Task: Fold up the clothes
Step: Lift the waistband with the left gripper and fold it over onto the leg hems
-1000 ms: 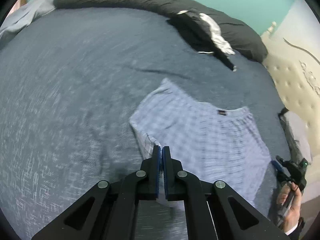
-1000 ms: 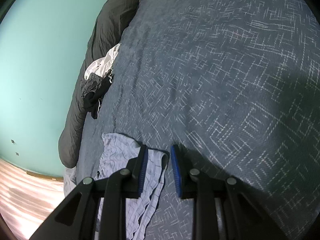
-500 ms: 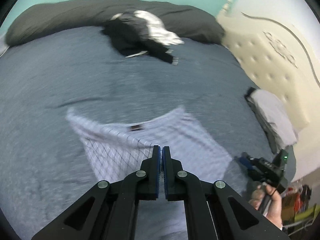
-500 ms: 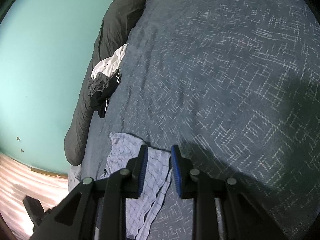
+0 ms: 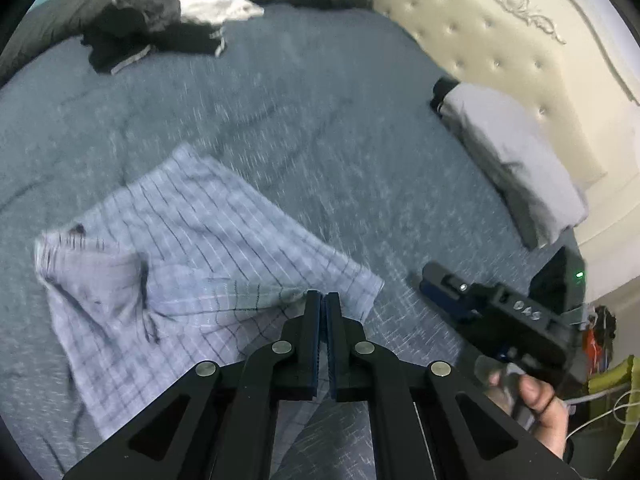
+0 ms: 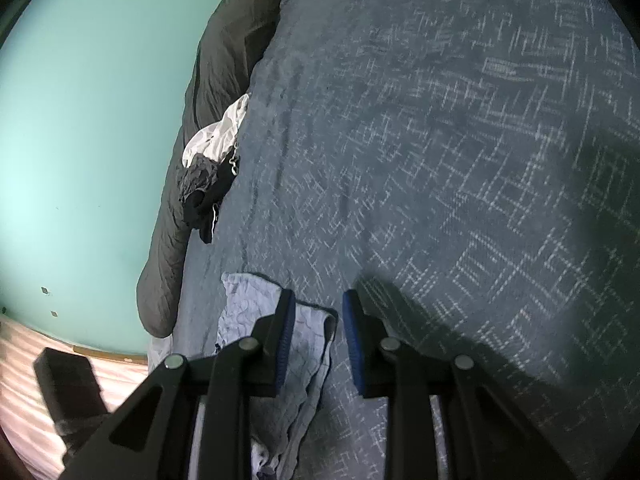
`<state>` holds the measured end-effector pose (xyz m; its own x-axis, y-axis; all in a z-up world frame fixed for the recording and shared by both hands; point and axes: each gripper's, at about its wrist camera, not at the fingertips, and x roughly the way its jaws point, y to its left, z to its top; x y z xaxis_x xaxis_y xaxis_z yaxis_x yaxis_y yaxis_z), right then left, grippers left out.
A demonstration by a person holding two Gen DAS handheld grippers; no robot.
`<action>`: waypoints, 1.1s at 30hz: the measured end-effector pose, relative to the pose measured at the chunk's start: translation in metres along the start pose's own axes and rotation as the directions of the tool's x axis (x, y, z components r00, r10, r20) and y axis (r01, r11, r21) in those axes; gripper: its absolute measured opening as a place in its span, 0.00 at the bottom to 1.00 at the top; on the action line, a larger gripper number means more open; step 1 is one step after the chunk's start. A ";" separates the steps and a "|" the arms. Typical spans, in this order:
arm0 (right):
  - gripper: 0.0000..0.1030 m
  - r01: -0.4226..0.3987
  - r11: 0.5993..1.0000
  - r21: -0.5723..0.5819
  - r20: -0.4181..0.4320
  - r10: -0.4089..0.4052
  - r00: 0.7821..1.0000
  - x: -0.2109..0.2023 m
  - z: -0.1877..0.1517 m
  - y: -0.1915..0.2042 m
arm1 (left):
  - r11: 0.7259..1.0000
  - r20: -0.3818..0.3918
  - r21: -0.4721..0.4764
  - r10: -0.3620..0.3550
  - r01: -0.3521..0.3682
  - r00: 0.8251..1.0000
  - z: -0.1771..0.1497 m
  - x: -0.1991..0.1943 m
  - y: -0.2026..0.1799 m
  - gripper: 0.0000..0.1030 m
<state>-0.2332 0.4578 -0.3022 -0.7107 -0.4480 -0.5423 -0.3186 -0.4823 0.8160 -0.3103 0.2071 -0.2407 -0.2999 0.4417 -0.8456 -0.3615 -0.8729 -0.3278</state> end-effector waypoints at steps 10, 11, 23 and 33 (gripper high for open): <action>0.24 -0.013 0.997 -0.073 -0.058 0.009 0.998 0.018 -0.008 0.020 | 0.997 0.038 -0.076 -0.017 0.020 0.999 -0.005 -0.022 0.029 0.28; 0.24 -0.015 0.996 -0.092 -0.066 0.009 0.998 0.020 -0.010 0.024 | 0.996 0.051 -0.083 -0.017 0.021 0.999 -0.005 -0.027 0.033 0.31; 0.30 -0.003 0.975 -0.221 -0.180 -0.038 0.983 0.055 -0.030 0.048 | 0.980 0.077 -0.169 0.116 -0.101 0.990 -0.015 -0.054 0.106 0.37; 0.42 0.056 0.954 -0.294 -0.180 -0.113 0.977 0.073 -0.039 0.058 | 0.979 0.068 -0.118 0.178 -0.169 0.982 -0.010 -0.041 0.107 0.41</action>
<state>-0.2792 0.3677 -0.3029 -0.5458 -0.5186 -0.6581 -0.1599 -0.7065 0.6894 -0.3277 0.0936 -0.2449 -0.4190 0.2926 -0.8596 -0.1989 -0.9533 -0.2275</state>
